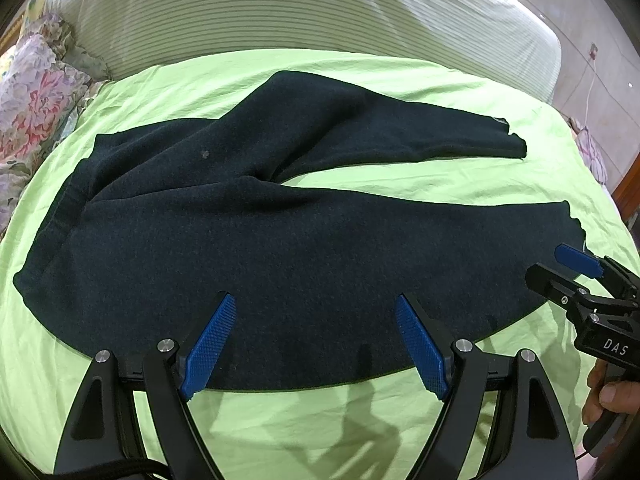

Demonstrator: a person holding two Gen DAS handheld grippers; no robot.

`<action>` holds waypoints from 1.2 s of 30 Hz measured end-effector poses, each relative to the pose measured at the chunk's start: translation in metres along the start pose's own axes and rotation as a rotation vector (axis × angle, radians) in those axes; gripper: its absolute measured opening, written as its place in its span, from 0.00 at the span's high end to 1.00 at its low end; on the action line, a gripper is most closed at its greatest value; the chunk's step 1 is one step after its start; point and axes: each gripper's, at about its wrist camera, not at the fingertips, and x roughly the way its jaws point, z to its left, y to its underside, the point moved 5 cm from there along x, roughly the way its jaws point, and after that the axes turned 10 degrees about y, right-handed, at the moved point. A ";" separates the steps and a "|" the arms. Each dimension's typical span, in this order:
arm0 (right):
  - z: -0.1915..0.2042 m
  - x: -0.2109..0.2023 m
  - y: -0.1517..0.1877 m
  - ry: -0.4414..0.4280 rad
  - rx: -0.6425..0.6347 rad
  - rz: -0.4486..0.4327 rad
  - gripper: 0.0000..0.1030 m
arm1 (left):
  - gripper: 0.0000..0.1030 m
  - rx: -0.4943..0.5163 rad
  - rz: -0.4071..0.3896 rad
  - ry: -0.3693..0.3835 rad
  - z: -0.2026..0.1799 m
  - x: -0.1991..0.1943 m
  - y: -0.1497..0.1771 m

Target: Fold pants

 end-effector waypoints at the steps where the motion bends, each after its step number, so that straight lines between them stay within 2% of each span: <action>1: 0.000 0.000 0.000 -0.001 0.001 0.000 0.20 | 0.20 0.000 0.001 0.001 0.000 0.000 0.000; 24: -0.013 0.006 -0.012 -0.003 0.040 0.014 0.19 | 0.20 -0.016 0.038 0.023 0.000 0.011 -0.016; 30: -0.023 0.013 -0.027 -0.002 0.061 0.011 0.19 | 0.20 0.012 0.031 0.055 0.001 0.017 -0.042; 36: -0.045 0.024 -0.055 0.013 0.097 -0.007 0.19 | 0.20 0.048 0.037 0.093 0.002 0.031 -0.085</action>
